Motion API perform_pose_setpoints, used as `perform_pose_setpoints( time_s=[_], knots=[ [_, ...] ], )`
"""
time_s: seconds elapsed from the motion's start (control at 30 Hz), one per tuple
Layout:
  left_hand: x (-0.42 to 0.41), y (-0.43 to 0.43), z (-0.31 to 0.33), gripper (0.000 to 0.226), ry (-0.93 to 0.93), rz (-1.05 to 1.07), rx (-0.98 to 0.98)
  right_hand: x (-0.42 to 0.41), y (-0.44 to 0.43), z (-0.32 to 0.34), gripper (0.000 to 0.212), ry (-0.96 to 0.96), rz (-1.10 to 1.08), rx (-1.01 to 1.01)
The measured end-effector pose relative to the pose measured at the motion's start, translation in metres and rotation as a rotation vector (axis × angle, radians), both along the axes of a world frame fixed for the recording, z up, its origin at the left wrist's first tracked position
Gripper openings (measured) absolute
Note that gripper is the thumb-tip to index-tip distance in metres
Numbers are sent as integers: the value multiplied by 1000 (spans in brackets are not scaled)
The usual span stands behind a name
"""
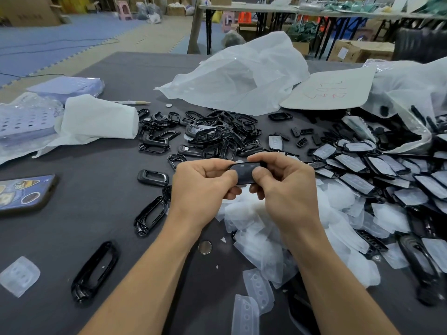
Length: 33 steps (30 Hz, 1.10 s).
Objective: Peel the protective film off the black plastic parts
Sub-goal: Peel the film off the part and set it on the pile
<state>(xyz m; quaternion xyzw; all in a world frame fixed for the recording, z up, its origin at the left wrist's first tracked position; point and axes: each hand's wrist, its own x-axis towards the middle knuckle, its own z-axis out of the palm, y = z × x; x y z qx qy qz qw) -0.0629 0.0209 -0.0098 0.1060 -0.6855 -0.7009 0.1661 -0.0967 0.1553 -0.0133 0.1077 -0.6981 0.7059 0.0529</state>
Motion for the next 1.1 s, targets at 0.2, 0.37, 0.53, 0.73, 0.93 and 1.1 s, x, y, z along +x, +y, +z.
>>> perform_pose_setpoints(
  time_s=[0.2, 0.37, 0.53, 0.73, 0.93, 1.1],
  knots=[
    [-2, 0, -2, 48, -1, 17, 54, 1, -1, 1, 37, -39, 2, -67],
    [-2, -1, -3, 52, 0, -10, 31, 1, 0, 1, 26, -4, -18, 0],
    [-1, -1, -5, 41, -6, -21, 24, -1, 1, 0, 31, -21, -25, -17],
    [-2, -2, -5, 32, -20, -20, 38, 0, 1, 0, 28, -27, -10, -25],
    [0, -2, -4, 32, -54, -76, 171, -2, 1, -1, 34, -46, -4, -50],
    [0, -12, -1, 47, -132, -233, 303, -3, 3, 0, 33, -46, -1, -77]
  ],
)
